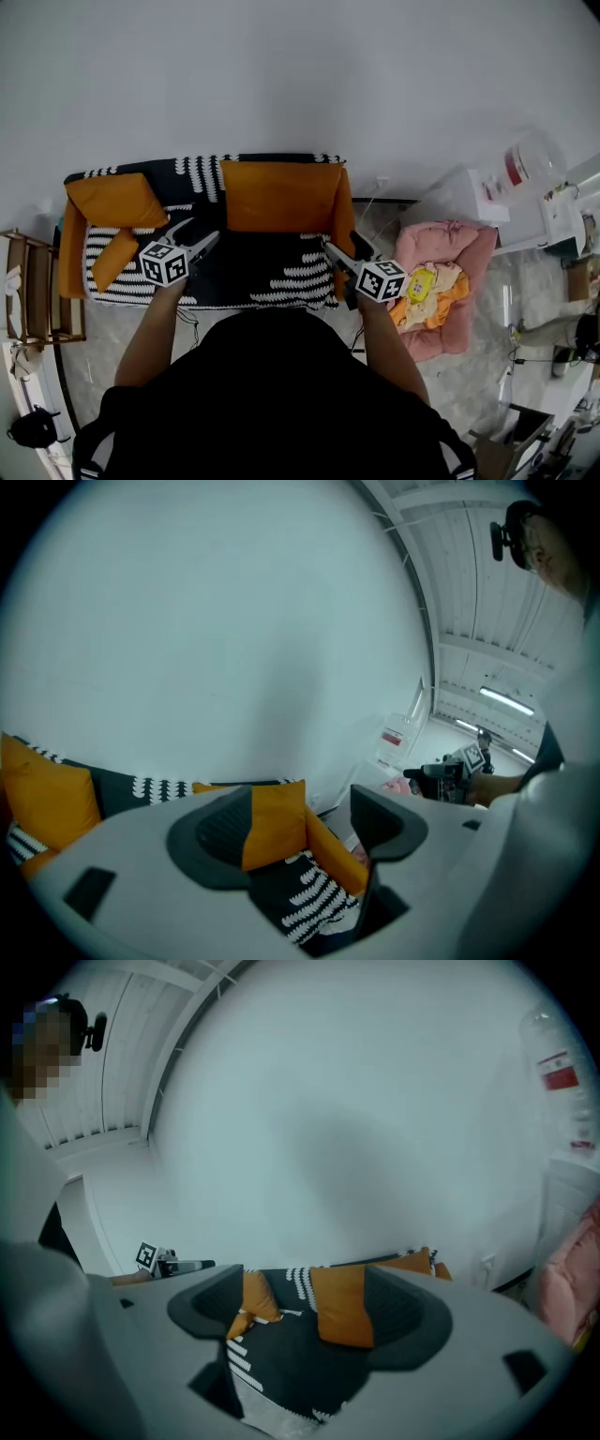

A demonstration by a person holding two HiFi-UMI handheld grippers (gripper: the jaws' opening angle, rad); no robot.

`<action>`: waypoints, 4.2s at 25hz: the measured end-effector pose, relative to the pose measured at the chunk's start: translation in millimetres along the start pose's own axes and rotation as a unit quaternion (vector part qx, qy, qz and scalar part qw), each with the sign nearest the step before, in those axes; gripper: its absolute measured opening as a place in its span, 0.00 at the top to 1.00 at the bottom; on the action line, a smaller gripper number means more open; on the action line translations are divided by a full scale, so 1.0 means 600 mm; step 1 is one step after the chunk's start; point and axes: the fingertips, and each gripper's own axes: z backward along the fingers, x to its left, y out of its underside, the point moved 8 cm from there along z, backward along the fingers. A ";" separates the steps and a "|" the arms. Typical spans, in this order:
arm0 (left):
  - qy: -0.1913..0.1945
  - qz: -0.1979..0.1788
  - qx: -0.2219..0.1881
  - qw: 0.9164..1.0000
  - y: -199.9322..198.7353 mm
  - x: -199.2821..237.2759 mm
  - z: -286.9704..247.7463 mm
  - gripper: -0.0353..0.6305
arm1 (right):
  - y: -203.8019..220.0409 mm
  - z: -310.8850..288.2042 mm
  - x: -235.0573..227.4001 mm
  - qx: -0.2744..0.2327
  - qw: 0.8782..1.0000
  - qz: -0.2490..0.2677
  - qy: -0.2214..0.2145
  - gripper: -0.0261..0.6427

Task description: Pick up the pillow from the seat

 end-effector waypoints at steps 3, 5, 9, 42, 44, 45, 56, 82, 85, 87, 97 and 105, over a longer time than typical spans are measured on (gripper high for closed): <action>-0.017 0.001 -0.001 1.000 -0.009 0.002 -0.020 0.44 | -0.017 -0.013 -0.027 0.007 1.000 0.002 -0.005 0.37; -0.023 0.003 0.000 1.000 -0.016 0.005 -0.037 0.44 | -0.029 -0.024 -0.045 0.010 1.000 0.003 -0.007 0.38; -0.029 0.007 0.004 1.000 -0.026 0.011 -0.065 0.44 | -0.047 -0.047 -0.073 0.017 1.000 0.003 -0.014 0.37; -0.068 0.043 0.015 0.997 -0.080 -0.013 -0.250 0.44 | -0.141 -0.165 -0.279 0.071 0.995 0.000 -0.073 0.37; -0.070 0.046 0.016 0.996 -0.080 -0.015 -0.260 0.44 | -0.144 -0.170 -0.290 0.073 0.994 0.000 -0.076 0.37; -0.071 0.047 0.017 0.996 -0.080 -0.018 -0.265 0.44 | -0.145 -0.172 -0.296 0.075 0.994 0.000 -0.077 0.37; -0.079 0.055 0.029 0.995 -0.073 -0.022 -0.289 0.44 | -0.142 -0.185 -0.337 0.088 0.993 -0.010 -0.078 0.37; -0.053 0.063 0.069 0.994 -0.055 0.112 -0.280 0.44 | -0.084 -0.226 -0.318 0.118 0.993 -0.026 0.008 0.37; -0.053 0.065 0.080 0.993 -0.051 0.130 -0.287 0.44 | -0.075 -0.234 -0.324 0.126 0.991 -0.031 0.020 0.37; -0.055 0.068 0.083 0.993 -0.048 0.142 -0.292 0.44 | -0.070 -0.242 -0.328 0.131 0.991 -0.031 0.024 0.37; -0.056 0.070 0.104 0.990 -0.039 0.195 -0.325 0.44 | -0.059 -0.282 -0.349 0.138 0.988 -0.047 0.045 0.37; -0.062 0.089 0.121 0.987 -0.022 0.241 -0.358 0.44 | -0.048 -0.318 -0.372 0.149 0.985 -0.060 0.059 0.37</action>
